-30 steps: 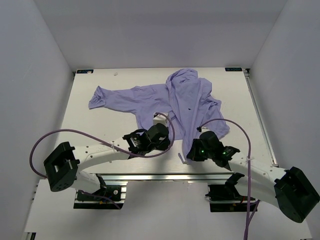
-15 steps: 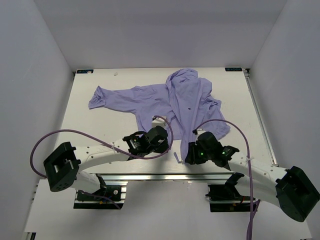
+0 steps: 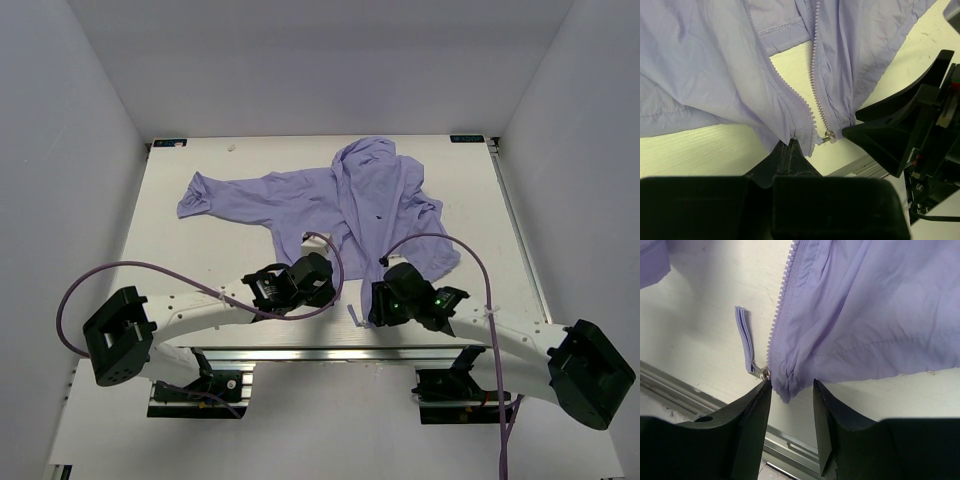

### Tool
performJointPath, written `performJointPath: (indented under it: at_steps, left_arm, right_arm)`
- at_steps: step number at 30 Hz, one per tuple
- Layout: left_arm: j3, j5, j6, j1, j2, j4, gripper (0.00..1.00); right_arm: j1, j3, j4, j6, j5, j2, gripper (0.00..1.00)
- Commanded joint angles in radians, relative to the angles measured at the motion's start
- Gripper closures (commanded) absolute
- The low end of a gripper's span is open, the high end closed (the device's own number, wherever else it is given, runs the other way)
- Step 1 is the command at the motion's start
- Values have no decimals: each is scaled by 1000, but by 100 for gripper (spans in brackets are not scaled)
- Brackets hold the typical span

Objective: Zip up the jacket

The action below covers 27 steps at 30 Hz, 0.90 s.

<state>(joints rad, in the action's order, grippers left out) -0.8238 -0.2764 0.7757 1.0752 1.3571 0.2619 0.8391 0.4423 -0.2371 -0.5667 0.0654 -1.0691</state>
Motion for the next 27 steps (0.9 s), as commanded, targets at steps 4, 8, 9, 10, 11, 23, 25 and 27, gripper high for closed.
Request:
performJointPath:
  at_steps: [4,8,9,10,11,23,25,27]
  left_arm:
    - [8,-20,10,0,-56,7,100]
    - [6,-20,10,-1,-50,8,100]
    - [8,-18,10,0,-47,8,100]
    - [6,-18,10,0,-46,11,100]
    - [3,-18,11,0,-44,16,100]
    - [5,-38,16,0,-65,37,100]
    - [6,-43,19,0,-69,45,100]
    - [6,-47,20,-1,-72,49,100]
  right_arm:
    - [52,59,-13,-21,74,-52,55]
    - [110,82,-24,-35,123,-92,55]
    - [120,87,-30,-41,132,-109,55]
    - [127,91,-33,-47,146,-118,55]
    - [136,99,-39,-56,177,-126,55]
    - [270,207,-189,-209,379,-359,56]
    - [279,222,-199,-225,381,-387,56]
    - [290,228,-218,-257,387,-426,58]
